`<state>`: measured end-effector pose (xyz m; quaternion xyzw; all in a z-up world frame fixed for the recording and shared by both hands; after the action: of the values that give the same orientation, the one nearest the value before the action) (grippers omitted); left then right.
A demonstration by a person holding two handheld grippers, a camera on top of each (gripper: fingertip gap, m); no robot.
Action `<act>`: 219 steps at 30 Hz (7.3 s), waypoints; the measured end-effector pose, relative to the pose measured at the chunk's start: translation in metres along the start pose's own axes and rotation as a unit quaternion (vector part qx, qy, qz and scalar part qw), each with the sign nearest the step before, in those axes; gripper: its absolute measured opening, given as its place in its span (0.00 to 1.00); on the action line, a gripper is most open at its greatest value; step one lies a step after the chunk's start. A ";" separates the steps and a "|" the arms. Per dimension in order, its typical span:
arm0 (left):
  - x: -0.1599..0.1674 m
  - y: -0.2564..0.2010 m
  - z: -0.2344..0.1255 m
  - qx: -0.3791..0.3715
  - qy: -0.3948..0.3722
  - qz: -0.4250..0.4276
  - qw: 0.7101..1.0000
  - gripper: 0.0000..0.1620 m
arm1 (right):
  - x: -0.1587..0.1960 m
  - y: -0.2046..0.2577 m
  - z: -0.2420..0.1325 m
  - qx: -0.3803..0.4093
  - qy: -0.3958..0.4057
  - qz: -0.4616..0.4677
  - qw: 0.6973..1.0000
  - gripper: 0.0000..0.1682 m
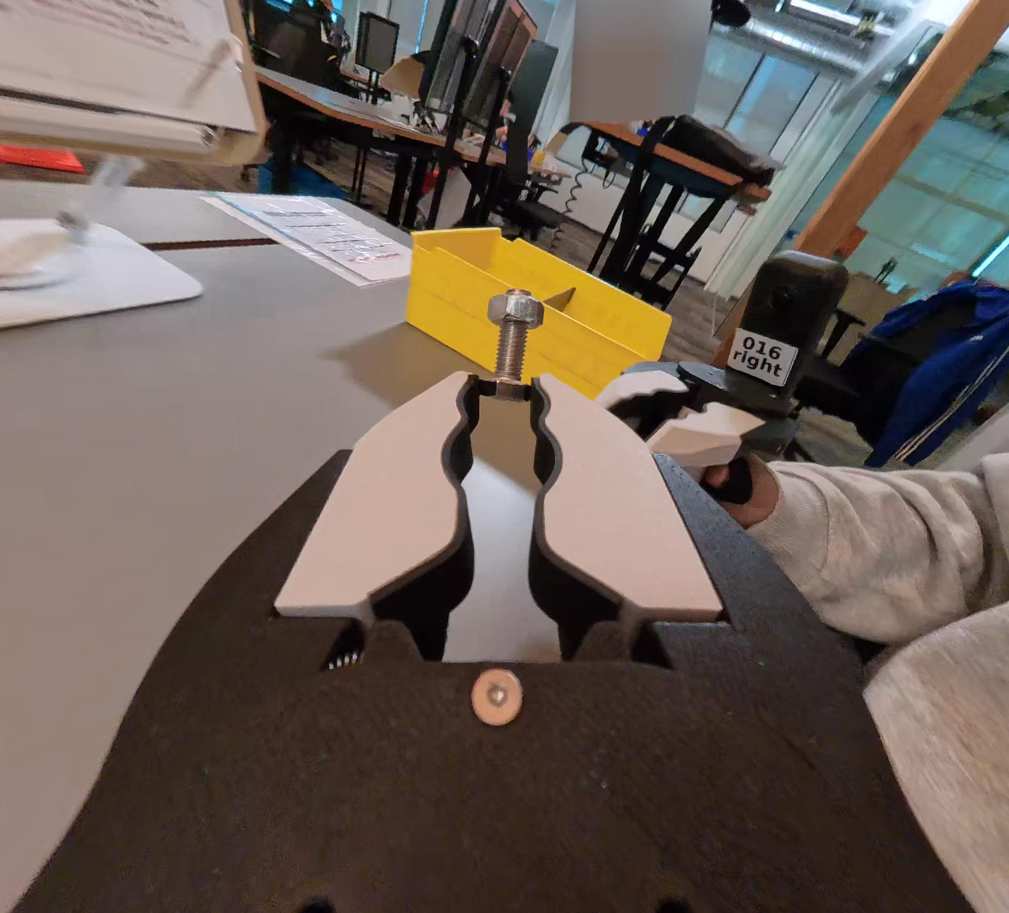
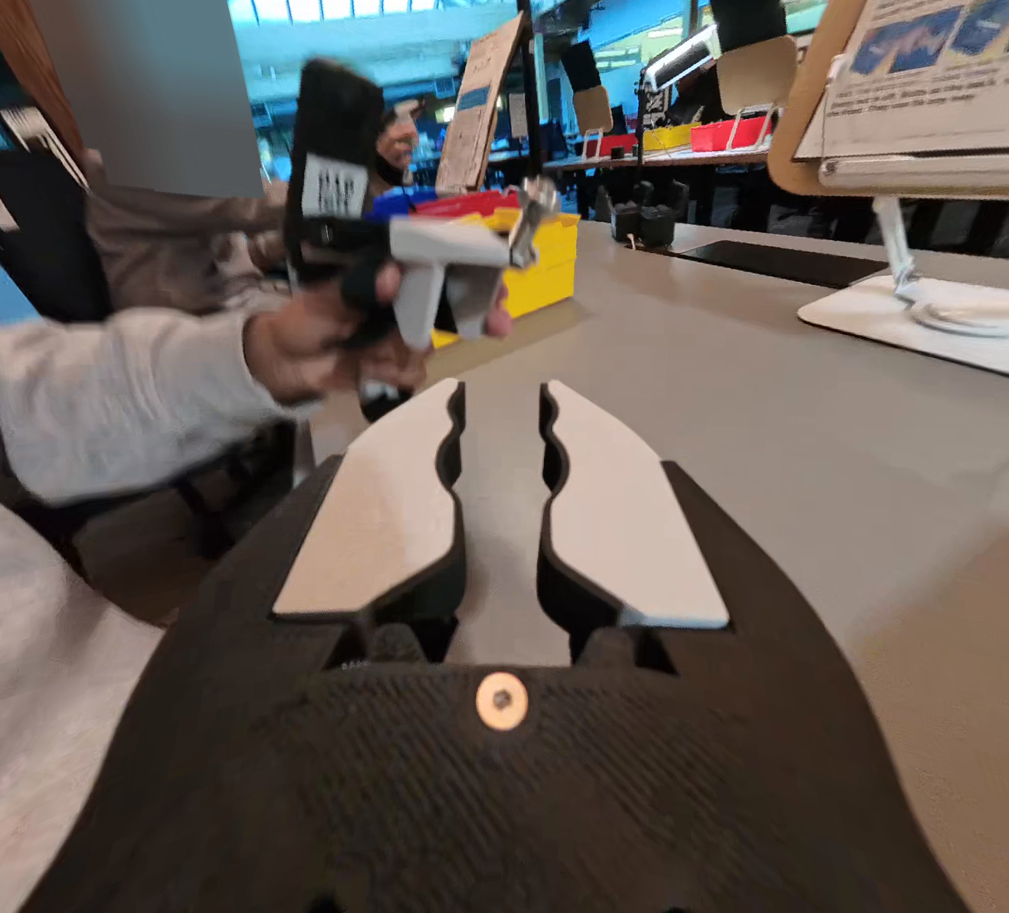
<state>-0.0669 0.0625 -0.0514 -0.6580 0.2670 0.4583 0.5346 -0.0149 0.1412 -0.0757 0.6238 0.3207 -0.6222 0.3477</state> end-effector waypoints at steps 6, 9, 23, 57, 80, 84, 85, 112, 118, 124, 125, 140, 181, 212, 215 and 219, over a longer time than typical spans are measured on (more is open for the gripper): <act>0.043 -0.019 0.046 0.021 -0.051 -0.091 0.994 0.11 | -0.002 -0.024 -0.022 0.027 -0.022 0.050 0.998 0.23; 0.062 -0.028 0.059 0.026 -0.040 -0.075 0.996 0.11 | -0.003 -0.026 -0.024 0.017 -0.041 0.101 0.994 0.23; 0.077 -0.053 0.067 0.122 -0.012 -0.040 0.992 0.11 | 0.004 -0.015 -0.028 0.034 0.014 0.026 0.999 0.09; 0.074 -0.091 0.061 0.255 -0.012 -0.022 0.967 0.17 | -0.018 0.010 -0.052 -0.119 -0.096 0.078 0.985 0.06; 0.073 -0.096 0.061 0.251 -0.032 -0.014 0.967 0.13 | -0.020 0.012 -0.046 -0.095 -0.112 0.074 0.986 0.06; 0.074 -0.095 0.062 0.247 -0.031 -0.012 0.968 0.12 | -0.020 0.012 -0.046 -0.094 -0.117 0.074 0.986 0.06; 0.074 -0.095 0.062 0.246 -0.030 -0.010 0.969 0.12 | -0.021 0.012 -0.046 -0.094 -0.117 0.075 0.986 0.06; 0.075 -0.080 0.064 0.198 -0.024 0.030 0.979 0.10 | -0.024 -0.002 -0.054 -0.061 -0.117 0.091 0.987 0.16; 0.077 -0.075 0.067 0.172 -0.011 0.037 0.984 0.10 | -0.028 -0.008 -0.062 0.003 -0.099 0.014 0.995 0.08; 0.080 -0.075 0.069 0.164 -0.006 0.053 0.985 0.10 | -0.024 0.001 -0.055 0.013 -0.072 -0.039 0.997 0.10; 0.081 -0.076 0.069 0.164 -0.006 0.056 0.985 0.10 | -0.024 0.002 -0.054 0.015 -0.071 -0.041 0.996 0.11; 0.081 -0.076 0.069 0.163 -0.009 0.064 0.985 0.10 | -0.027 -0.003 -0.057 0.023 -0.086 -0.041 0.995 0.15; 0.077 -0.077 0.068 0.168 -0.022 0.066 0.983 0.11 | -0.027 -0.006 -0.059 0.015 -0.100 -0.010 0.995 0.07; 0.077 -0.079 0.068 0.171 -0.025 0.070 0.982 0.10 | -0.029 0.001 -0.056 0.007 -0.104 -0.020 0.994 0.14; 0.077 -0.080 0.068 0.173 -0.025 0.072 0.982 0.10 | -0.025 0.001 -0.053 0.012 -0.090 -0.025 0.996 0.14; 0.076 -0.079 0.067 0.173 -0.028 0.068 0.982 0.10 | -0.022 -0.014 -0.059 0.048 -0.083 -0.006 0.995 0.00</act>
<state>0.0111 0.1591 -0.0833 -0.5230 0.3715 0.4587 0.6148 0.0059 0.1988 -0.0551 0.5841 0.2643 -0.6886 0.3388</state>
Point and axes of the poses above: each gripper's, where its closed fingertips meet, z out along the fingers, x out of its underside, y = z × x across the jaws, the point moved 2 cm from there along -z, back along the fingers, and after that the axes turned 7 degrees about -z, right-handed, at the moved point
